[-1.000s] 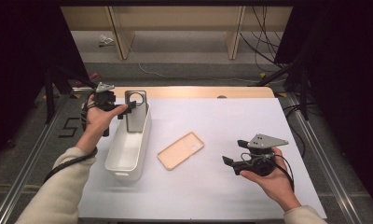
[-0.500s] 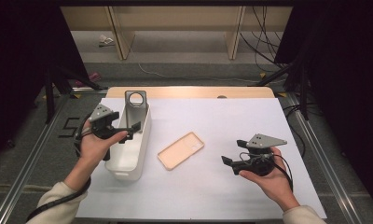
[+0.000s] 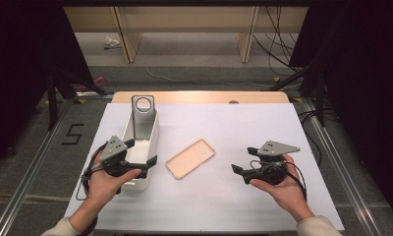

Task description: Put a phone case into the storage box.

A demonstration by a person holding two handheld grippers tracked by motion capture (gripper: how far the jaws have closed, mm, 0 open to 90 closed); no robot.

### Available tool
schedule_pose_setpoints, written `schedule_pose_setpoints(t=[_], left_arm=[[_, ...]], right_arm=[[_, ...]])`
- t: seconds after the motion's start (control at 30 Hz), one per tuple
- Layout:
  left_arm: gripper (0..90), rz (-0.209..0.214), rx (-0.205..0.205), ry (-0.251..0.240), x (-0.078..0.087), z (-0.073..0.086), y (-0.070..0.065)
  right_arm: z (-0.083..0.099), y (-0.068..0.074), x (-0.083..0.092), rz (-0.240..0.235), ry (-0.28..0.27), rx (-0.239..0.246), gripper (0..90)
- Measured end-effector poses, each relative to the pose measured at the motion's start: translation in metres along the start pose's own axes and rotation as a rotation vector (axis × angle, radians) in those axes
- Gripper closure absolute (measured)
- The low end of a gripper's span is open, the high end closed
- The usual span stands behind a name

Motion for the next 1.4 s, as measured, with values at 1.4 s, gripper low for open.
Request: schedule_pose_setpoints(t=[1.4], left_arm=[[1.8,0.000,0.004,-0.009,-0.0026,-0.0031,-0.0006]], right_arm=[[0.0009,-0.0003,0.0009,-0.001,-0.007,-0.012,16.3]])
Point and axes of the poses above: each handheld gripper's, and its own axes: x roughly backward along the jaws, z roughly out of its underside, y roughly to its left, the point moved 8 cm from there along -x, roughly forward along the jaws, and after that the axes turned 4 degrees about -x, right-handed, at the moved point
